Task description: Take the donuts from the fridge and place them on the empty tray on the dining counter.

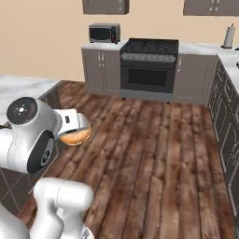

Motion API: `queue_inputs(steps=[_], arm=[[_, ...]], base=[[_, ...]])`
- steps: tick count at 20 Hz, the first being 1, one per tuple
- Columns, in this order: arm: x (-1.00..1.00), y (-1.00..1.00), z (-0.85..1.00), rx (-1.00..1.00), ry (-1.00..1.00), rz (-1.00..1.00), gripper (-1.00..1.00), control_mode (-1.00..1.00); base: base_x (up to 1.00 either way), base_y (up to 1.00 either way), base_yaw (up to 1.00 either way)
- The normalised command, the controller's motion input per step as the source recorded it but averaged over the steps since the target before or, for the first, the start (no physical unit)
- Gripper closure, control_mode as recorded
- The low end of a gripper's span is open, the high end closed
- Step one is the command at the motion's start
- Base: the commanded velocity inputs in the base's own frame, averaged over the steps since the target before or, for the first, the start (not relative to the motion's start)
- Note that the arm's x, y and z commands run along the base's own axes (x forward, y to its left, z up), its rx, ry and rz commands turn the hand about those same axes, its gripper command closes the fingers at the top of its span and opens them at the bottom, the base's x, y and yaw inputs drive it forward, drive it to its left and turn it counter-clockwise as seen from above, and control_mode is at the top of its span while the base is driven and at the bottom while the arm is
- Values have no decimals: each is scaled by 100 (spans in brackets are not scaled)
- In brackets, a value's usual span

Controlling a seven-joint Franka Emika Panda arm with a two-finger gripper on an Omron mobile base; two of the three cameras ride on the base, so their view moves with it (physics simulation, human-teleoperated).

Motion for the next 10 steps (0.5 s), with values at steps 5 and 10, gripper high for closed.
queue_inputs(steps=[5,10], arm=[[0,0,0,0,0,0,100,100],[0,0,0,0,0,0,100,100]], base=[[100,0,10],[100,0,22]])
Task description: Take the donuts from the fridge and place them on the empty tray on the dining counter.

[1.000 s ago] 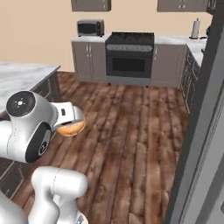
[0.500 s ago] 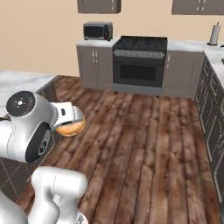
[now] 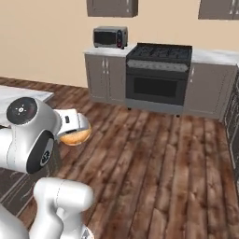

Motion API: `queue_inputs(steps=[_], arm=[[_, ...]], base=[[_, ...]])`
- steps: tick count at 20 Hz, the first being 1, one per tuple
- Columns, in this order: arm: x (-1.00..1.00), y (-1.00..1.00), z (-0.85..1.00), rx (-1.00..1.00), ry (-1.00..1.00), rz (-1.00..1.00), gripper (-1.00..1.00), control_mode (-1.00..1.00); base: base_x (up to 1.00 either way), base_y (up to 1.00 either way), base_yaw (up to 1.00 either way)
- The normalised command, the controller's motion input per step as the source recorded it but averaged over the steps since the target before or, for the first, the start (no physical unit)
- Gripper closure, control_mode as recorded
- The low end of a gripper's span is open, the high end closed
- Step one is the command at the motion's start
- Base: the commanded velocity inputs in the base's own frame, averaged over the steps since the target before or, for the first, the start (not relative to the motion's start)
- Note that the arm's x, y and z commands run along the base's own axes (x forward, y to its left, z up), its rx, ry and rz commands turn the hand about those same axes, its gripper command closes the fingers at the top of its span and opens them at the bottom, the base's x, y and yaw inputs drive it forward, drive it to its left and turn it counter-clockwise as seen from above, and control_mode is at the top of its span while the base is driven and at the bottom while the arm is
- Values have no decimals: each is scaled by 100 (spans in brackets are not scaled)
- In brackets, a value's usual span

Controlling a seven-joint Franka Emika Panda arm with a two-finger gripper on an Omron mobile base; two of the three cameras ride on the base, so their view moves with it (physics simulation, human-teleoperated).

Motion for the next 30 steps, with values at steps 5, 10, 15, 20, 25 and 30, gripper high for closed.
queue_inputs(steps=[5,10,15,20,25,30], arm=[[0,0,0,0,0,0,100,100],[0,0,0,0,0,0,100,100],[0,0,0,0,0,0,100,100],[0,0,0,0,0,0,100,100],[0,0,0,0,0,0,100,100],[0,0,0,0,0,0,100,100]], base=[[100,-3,56],[100,-31,56],[100,-94,39],[100,-100,36],[100,-100,36],[100,-99,38]])
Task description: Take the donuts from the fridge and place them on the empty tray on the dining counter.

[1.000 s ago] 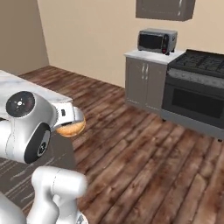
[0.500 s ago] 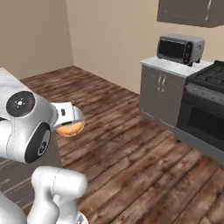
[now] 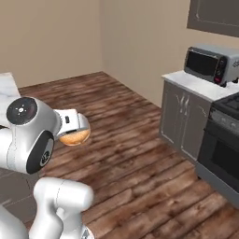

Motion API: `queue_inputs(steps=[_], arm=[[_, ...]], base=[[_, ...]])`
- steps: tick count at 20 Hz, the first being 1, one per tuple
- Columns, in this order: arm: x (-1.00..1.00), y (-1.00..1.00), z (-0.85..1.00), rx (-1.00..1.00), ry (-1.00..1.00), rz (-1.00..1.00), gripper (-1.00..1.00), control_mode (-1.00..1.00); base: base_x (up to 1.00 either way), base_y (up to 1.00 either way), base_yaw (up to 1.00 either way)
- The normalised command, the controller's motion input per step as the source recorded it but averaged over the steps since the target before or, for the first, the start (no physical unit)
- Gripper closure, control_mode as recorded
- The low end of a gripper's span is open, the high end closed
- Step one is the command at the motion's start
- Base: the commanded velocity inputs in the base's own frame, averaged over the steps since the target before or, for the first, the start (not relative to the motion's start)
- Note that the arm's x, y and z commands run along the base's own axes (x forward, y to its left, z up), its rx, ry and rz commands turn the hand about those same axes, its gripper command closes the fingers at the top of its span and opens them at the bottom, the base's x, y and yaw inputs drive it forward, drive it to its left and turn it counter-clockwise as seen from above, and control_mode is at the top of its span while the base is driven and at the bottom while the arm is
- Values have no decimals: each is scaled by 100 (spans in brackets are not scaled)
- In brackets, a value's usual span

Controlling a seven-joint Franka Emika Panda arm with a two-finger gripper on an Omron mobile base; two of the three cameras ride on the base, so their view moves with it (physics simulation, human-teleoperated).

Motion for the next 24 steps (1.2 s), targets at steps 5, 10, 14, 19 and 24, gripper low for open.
queue_inputs(steps=[5,10,14,19,24], arm=[[0,0,0,0,0,0,100,100],[0,0,0,0,0,0,100,100],[0,0,0,0,0,0,100,100],[0,0,0,0,0,0,100,100],[0,0,0,0,0,0,100,100]], base=[[100,-66,45],[100,-14,64],[100,-5,51],[100,-49,41],[100,-94,32]])
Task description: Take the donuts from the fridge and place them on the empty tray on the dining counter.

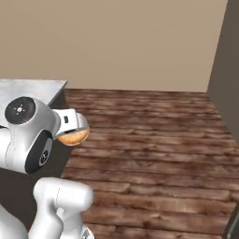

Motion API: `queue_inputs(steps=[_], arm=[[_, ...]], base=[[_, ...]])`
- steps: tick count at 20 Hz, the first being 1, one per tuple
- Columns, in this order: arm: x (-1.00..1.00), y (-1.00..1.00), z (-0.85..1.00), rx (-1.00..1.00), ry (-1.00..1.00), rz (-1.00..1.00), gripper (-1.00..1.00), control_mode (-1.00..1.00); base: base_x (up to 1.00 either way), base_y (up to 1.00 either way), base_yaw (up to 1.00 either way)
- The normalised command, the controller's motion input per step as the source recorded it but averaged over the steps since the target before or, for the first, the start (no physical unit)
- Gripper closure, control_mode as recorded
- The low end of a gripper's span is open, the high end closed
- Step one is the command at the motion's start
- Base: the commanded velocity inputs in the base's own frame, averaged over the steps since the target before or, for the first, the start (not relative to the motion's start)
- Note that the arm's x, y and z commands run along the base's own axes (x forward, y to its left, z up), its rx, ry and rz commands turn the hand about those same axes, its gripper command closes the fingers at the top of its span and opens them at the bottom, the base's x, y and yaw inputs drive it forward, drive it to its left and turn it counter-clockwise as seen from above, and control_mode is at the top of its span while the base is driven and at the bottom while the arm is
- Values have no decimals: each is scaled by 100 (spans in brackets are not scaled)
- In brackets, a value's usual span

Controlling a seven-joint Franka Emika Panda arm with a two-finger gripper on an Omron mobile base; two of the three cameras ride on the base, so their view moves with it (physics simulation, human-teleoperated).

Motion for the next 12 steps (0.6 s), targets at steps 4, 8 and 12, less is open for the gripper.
queue_inputs(steps=[4,8,12], arm=[[0,0,0,0,0,0,100,100],[0,0,0,0,0,0,100,100],[0,0,0,0,0,0,100,100]], base=[[100,-96,25],[100,-78,28],[100,-59,31]])
